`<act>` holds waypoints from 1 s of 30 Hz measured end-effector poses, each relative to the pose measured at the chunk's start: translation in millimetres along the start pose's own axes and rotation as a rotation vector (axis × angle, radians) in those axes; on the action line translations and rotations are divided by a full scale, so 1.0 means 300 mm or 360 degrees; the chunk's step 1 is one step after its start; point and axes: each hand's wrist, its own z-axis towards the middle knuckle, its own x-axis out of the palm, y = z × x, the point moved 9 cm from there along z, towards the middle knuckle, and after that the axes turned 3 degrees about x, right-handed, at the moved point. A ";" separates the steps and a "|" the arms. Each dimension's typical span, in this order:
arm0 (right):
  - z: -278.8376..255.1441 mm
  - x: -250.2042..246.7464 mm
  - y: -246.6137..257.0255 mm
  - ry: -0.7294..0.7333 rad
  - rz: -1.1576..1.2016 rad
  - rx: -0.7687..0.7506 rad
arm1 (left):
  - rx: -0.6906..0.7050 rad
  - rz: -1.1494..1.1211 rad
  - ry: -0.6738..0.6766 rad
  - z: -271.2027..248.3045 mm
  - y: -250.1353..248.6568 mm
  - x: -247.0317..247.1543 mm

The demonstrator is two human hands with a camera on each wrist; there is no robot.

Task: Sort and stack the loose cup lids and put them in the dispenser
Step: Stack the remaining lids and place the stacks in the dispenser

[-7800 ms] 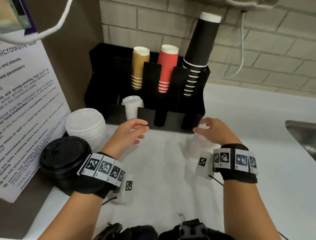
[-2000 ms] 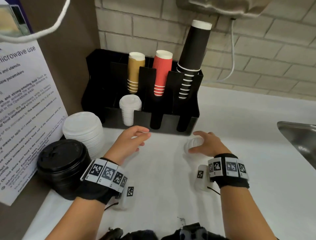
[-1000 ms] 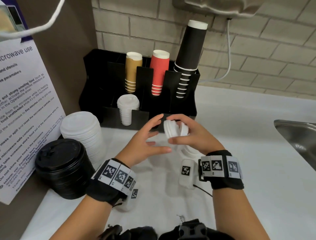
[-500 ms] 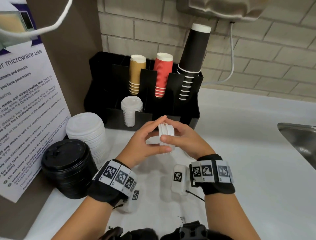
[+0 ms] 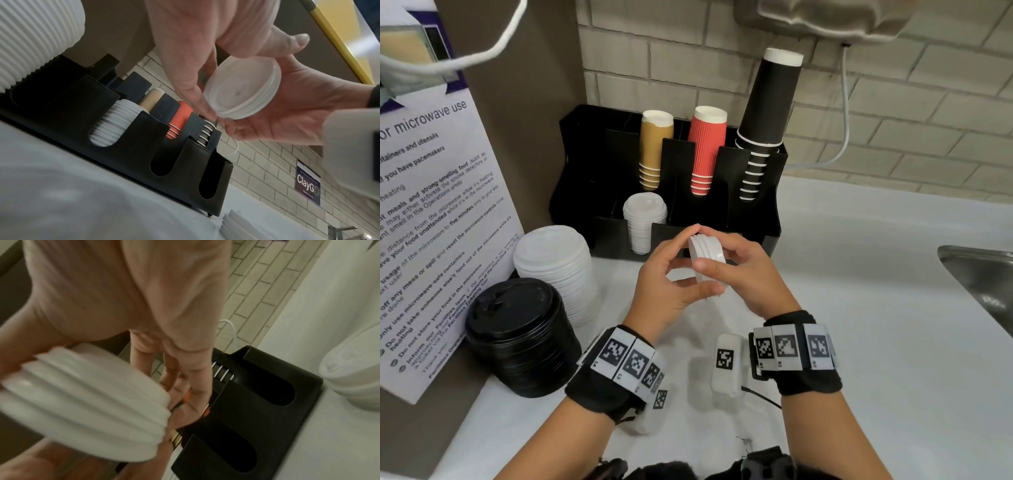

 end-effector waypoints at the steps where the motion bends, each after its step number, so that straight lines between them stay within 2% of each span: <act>1: 0.002 0.003 0.002 -0.0006 0.0029 -0.0020 | 0.0002 -0.0013 0.0004 0.001 -0.003 -0.002; 4: 0.011 0.002 -0.001 -0.0044 0.0090 -0.0013 | 0.0000 0.0037 0.0071 0.007 -0.008 -0.007; 7: 0.020 0.013 0.004 0.0007 0.0104 0.0015 | 0.0005 0.0149 0.0048 0.012 -0.010 -0.024; 10: 0.024 0.033 -0.008 0.0227 0.0173 0.0095 | 0.0027 0.0206 -0.0091 0.022 -0.014 -0.060; 12: 0.019 0.043 -0.021 0.0407 0.0191 0.0168 | -0.0035 0.0096 -0.0170 0.027 -0.001 -0.082; 14: 0.025 0.044 -0.021 0.0484 0.0015 0.0122 | -0.0155 -0.0061 -0.0192 0.029 0.022 -0.087; 19: 0.077 0.049 0.021 0.0377 -0.0278 -0.0057 | -0.0379 -0.0226 -0.0171 0.028 0.052 -0.068; 23: 0.114 0.065 0.036 0.0452 -0.0391 -0.0084 | -0.0459 -0.0290 -0.0161 0.035 0.065 -0.064; 30: 0.172 0.122 0.074 0.0598 -0.0524 -0.0178 | -0.0535 -0.0412 -0.0320 0.044 0.084 -0.110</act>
